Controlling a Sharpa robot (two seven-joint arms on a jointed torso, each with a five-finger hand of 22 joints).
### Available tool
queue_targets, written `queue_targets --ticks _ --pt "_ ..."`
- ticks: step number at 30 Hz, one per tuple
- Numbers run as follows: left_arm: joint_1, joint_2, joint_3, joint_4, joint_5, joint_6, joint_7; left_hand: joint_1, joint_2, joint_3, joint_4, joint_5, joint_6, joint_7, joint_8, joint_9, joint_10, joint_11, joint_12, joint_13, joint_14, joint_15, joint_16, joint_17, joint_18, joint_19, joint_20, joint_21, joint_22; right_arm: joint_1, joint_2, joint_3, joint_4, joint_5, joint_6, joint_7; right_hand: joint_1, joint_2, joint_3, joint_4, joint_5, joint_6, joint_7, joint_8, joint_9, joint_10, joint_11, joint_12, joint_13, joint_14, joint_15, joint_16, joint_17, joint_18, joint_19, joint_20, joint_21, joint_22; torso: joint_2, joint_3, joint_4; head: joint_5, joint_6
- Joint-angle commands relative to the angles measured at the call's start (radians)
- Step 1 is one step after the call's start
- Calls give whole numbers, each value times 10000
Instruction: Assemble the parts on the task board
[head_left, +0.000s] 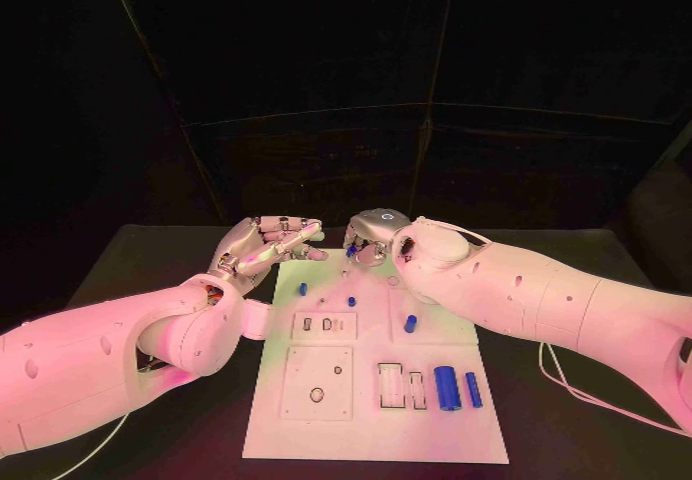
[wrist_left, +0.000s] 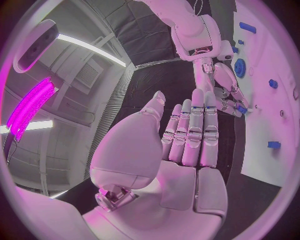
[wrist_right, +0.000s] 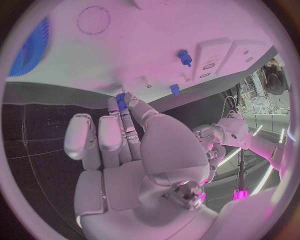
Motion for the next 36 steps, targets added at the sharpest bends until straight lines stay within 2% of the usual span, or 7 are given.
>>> queue_targets --ticks 1,36 --pt "17 6 7 2 -65 134 36 19 74 5 -53 -28 26 68 -64 -15 17 34 -21 -14 47 -1 -37 11 56 74 9 -32 -11 -40 -25 -33 35 -71 106 -34 -89 -40 48 -6 -23 10 44 29 11 -64 34 -59 2 129 77 44 -3 -102 -9 81 52 8 0 -5 4 2 3" --pt "19 -13 6 -68 -64 237 -36 50 113 14 -97 -23 27 65 -103 -15 16 37 -82 -18 34 4 -66 63 56 87 11 -61 -34 -44 -260 -31 413 -73 -200 -17 -168 -112 89 35 -33 -36 59 22 9 -119 53 -80 -6 115 93 45 -30 -99 -27 96 49 -5 8 -1 11 39 -58"
